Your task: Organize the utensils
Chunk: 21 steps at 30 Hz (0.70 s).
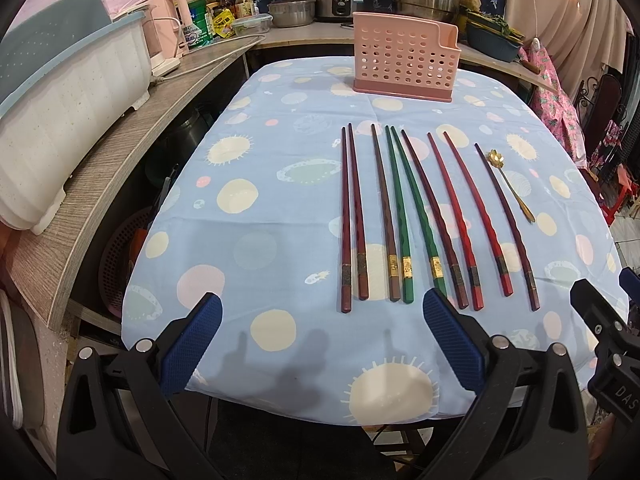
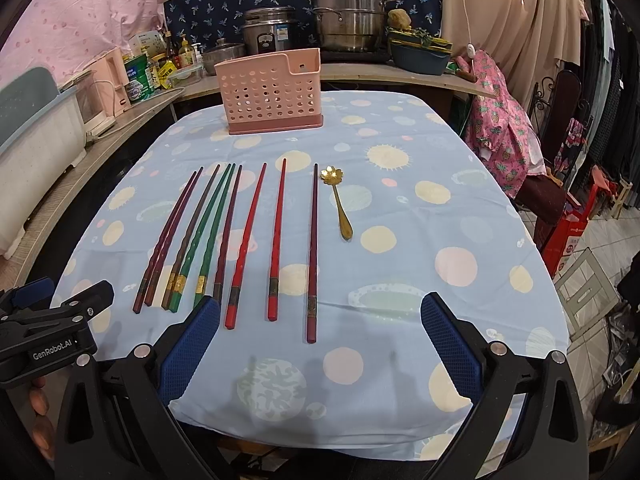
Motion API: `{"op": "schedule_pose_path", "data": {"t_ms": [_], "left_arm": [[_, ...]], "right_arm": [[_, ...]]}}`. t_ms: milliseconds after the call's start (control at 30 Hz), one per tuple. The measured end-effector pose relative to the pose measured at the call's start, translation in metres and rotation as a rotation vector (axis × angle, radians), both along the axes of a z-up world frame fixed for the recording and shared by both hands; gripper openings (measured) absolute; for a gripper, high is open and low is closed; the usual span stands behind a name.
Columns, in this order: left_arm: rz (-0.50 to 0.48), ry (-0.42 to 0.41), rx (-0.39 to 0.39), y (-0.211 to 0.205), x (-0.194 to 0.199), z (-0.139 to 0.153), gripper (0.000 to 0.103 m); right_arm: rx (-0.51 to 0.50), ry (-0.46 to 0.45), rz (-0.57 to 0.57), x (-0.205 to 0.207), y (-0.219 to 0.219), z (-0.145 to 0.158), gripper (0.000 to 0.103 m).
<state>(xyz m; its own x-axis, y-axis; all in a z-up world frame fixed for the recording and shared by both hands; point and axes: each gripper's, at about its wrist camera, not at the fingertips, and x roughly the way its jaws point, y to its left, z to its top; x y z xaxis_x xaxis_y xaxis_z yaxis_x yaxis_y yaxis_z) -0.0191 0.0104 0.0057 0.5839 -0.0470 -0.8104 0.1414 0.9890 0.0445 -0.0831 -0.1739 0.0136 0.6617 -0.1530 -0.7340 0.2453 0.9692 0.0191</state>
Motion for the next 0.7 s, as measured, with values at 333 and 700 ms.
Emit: {"op": "schedule_pose_path", "data": {"t_ms": [333,700], "left_arm": [[0.000,0.000,-0.002,-0.0008,-0.0021,0.0014,0.096],[0.010,0.019,-0.017,0.0012,0.0036,-0.0045,0.095]], "right_arm": [[0.000,0.001,0.000,-0.0004,-0.0004,0.0001,0.096],[0.008,0.002,-0.008,-0.0018,-0.0024,-0.0008,0.096]]}}
